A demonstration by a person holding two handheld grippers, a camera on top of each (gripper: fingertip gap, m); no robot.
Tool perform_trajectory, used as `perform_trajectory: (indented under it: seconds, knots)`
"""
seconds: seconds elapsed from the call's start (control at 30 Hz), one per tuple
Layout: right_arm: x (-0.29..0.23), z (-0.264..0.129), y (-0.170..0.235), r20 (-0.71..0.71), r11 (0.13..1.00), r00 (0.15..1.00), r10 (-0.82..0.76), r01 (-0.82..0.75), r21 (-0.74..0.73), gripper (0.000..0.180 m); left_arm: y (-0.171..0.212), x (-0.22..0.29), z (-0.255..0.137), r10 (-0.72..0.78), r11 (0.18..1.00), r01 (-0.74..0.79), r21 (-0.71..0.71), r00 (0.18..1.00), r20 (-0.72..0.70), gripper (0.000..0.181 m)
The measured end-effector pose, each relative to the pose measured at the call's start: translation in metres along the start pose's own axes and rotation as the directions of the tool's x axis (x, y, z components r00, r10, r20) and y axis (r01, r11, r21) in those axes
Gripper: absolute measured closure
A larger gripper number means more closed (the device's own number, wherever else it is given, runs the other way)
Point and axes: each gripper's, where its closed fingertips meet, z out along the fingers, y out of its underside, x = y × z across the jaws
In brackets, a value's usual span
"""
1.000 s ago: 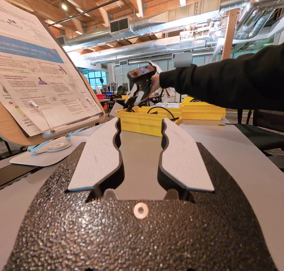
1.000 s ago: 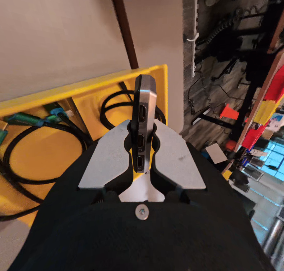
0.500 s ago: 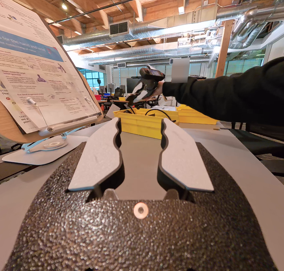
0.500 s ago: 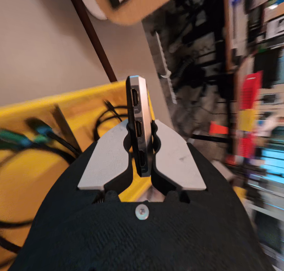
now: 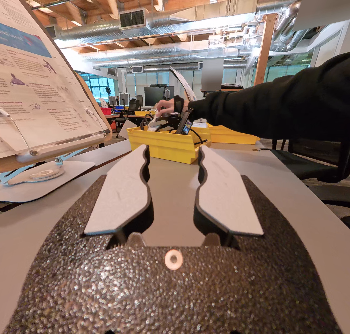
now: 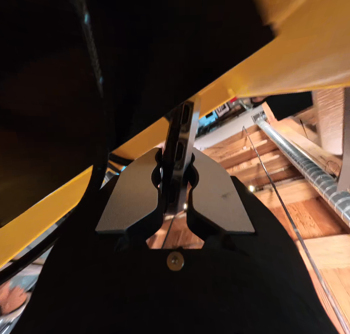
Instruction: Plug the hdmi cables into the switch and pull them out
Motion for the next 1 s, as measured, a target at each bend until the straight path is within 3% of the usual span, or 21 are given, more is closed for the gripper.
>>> perform_trajectory:
  seconds: [0.13, 0.23, 0.33, 0.43, 0.53, 0.63, 0.73, 0.83, 1.0]
  knots:
    - [0.006, -0.001, 0.0, 0.074, 0.995, 0.995, -0.063, 0.056, 0.081, 0.127, 0.0, 0.0, 0.0, -0.01, 1.0, 0.01, 0.003, 1.0, -0.003, 0.132]
    - [0.004, -0.006, 0.015, 0.204, 0.965, 0.951, 0.233, -0.252, 0.077, 0.117, -0.001, 0.0, -0.001, -0.015, 1.0, 0.015, 0.008, 1.0, -0.005, 0.132]
    - [0.007, -0.021, 0.028, 0.292, 0.832, 0.807, 0.514, -0.551, 0.06, 0.114, -0.001, 0.0, -0.001, -0.017, 1.0, 0.017, 0.011, 1.0, -0.004, 0.132]
    - [0.011, -0.049, 0.034, 0.368, 0.565, 0.546, 0.753, -0.823, 0.066, 0.116, 0.0, 0.001, 0.001, -0.026, 1.0, 0.026, 0.007, 1.0, -0.007, 0.132]
    - [0.011, -0.085, 0.046, 0.375, 0.161, 0.151, 0.915, -0.987, 0.006, 0.108, 0.013, 0.0, 0.01, -0.037, 0.997, 0.038, -0.073, 0.999, 0.019, 0.132]
    - [-0.005, -0.134, 0.052, 0.316, -0.214, -0.216, 0.924, -0.976, -0.04, 0.109, 0.035, 0.001, 0.03, -0.021, 0.979, 0.037, -0.2, 0.996, 0.081, 0.132]
    - [-0.033, -0.188, 0.036, 0.268, -0.498, -0.494, 0.827, -0.865, -0.057, 0.11, 0.056, 0.004, 0.069, -0.028, 0.951, 0.087, -0.295, 0.98, 0.198, 0.13]
    - [-0.056, -0.225, 0.006, 0.229, -0.691, -0.681, 0.695, -0.721, -0.048, 0.101, 0.078, 0.022, 0.127, -0.045, 0.919, 0.141, -0.367, 0.965, 0.257, 0.122]
    - [-0.092, -0.249, -0.031, 0.117, -0.814, -0.813, 0.57, -0.579, -0.051, 0.087, 0.11, 0.056, 0.233, -0.026, 0.883, 0.158, -0.441, 0.956, 0.292, 0.102]
